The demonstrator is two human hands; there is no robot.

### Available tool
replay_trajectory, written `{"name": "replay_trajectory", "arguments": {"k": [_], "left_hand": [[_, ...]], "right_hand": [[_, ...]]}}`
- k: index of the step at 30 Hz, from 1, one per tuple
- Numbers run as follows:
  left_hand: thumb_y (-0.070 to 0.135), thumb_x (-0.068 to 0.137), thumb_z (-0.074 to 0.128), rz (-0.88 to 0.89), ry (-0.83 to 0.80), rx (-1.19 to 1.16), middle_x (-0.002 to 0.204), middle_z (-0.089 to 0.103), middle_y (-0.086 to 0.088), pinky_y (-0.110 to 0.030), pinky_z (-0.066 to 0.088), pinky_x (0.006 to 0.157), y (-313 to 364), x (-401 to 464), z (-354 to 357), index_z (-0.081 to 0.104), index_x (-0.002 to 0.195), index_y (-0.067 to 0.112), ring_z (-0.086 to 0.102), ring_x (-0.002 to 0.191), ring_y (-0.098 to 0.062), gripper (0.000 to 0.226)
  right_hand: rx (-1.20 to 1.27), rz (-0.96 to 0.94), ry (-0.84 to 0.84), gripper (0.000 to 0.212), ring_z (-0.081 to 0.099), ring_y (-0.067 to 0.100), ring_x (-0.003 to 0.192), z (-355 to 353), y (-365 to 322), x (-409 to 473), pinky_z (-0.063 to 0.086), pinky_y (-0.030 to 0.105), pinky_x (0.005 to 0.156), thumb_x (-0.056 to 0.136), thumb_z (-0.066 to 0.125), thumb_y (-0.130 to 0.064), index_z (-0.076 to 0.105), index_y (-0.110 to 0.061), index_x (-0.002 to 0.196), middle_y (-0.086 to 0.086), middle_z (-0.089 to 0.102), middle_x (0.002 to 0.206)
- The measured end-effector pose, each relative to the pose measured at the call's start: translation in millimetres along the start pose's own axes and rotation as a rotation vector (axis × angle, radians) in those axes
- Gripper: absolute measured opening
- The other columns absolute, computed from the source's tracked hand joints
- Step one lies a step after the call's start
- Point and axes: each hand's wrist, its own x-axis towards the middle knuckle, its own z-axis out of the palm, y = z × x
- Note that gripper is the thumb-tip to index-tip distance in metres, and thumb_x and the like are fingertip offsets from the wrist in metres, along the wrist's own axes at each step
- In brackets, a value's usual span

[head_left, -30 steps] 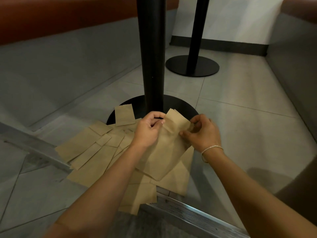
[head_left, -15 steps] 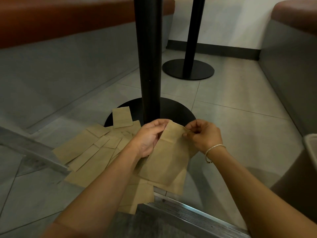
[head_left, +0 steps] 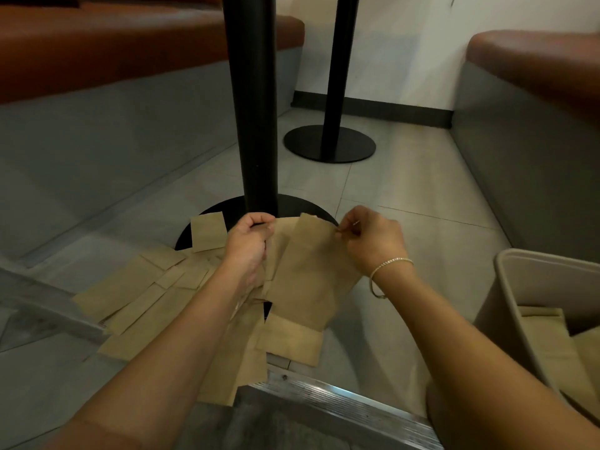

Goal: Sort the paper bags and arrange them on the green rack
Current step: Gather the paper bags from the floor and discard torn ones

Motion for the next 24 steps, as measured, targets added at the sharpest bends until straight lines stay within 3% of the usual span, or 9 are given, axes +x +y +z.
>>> {"name": "replay_trajectory", "arguments": {"k": [2,5,7,10,12,14,17,20,24], "left_hand": [[0.004,0.092,0.051,0.057,0.066,0.049,0.08,0.059,0.001,-0.032,0.047,0.065,11,-1,6,0.059,0.076,0.023,0.054,0.075,-0.017,0.026],[0.005,0.092,0.05,0.15,0.105,0.081,0.087,0.063,0.003,-0.037,0.052,0.089,37,-11,21,0.061,0.072,0.027,0.06,0.091,-0.021,0.032],[0.005,0.093,0.05,0.218,0.083,0.071,0.088,0.063,0.005,-0.037,0.05,0.093,58,-21,36,0.06,0.072,0.027,0.061,0.092,-0.019,0.032],[0.006,0.092,0.051,0.322,0.035,0.034,0.086,0.061,0.006,-0.035,0.05,0.086,92,-40,62,0.06,0.072,0.027,0.057,0.085,-0.014,0.031],[0.008,0.091,0.053,0.383,-0.001,0.015,0.087,0.061,0.007,-0.032,0.049,0.078,114,-55,84,0.06,0.072,0.029,0.056,0.083,-0.012,0.029],[0.008,0.091,0.053,0.424,-0.044,-0.016,0.086,0.06,0.007,-0.031,0.05,0.075,134,-72,108,0.059,0.073,0.028,0.058,0.084,-0.012,0.028],[0.004,0.09,0.052,0.448,-0.127,-0.077,0.081,0.059,0.006,-0.032,0.052,0.076,155,-99,142,0.058,0.072,0.024,0.058,0.08,-0.011,0.027],[0.001,0.089,0.052,0.455,-0.198,-0.108,0.079,0.058,0.004,-0.032,0.051,0.074,163,-120,168,0.058,0.072,0.022,0.056,0.077,-0.012,0.028],[-0.002,0.088,0.049,0.457,-0.261,-0.083,0.075,0.056,0.004,-0.027,0.046,0.061,158,-140,189,0.057,0.07,0.021,0.053,0.071,-0.01,0.03]], "right_hand": [[-0.044,-0.037,0.036,0.014,0.057,0.019,0.085,-20,-13,-1,0.05,0.028,0.077,0.089,0.052,-0.012,0.058,-0.025,0.086,-0.004,0.057,0.08],[-0.104,-0.094,0.119,0.02,0.06,0.022,0.093,-58,-32,-3,0.052,0.031,0.083,0.09,0.052,-0.012,0.052,-0.028,0.078,0.003,0.062,0.097],[-0.134,-0.106,0.169,0.015,0.06,0.025,0.097,-92,-44,-5,0.05,0.032,0.086,0.091,0.052,-0.014,0.055,-0.026,0.082,0.007,0.062,0.104],[-0.2,-0.1,0.265,0.007,0.059,0.028,0.102,-155,-56,-14,0.048,0.037,0.092,0.09,0.054,-0.017,0.057,-0.022,0.087,0.009,0.063,0.107],[-0.272,-0.103,0.331,0.011,0.057,0.027,0.105,-198,-58,-26,0.042,0.032,0.092,0.088,0.056,-0.018,0.053,-0.024,0.079,0.008,0.063,0.108],[-0.334,-0.092,0.361,0.002,0.054,0.026,0.109,-235,-55,-38,0.039,0.028,0.088,0.09,0.056,-0.019,0.057,-0.019,0.092,0.009,0.061,0.112],[-0.439,-0.035,0.369,0.026,0.052,0.028,0.108,-280,-48,-55,0.038,0.031,0.089,0.092,0.055,-0.021,0.057,-0.006,0.113,0.013,0.058,0.117],[-0.552,0.012,0.371,0.025,0.051,0.033,0.102,-311,-37,-71,0.038,0.039,0.093,0.091,0.057,-0.021,0.059,-0.003,0.108,0.018,0.057,0.108],[-0.649,0.118,0.214,0.016,0.052,0.031,0.093,-324,-13,-86,0.04,0.033,0.079,0.088,0.062,-0.024,0.06,-0.008,0.088,0.017,0.057,0.101]]}}
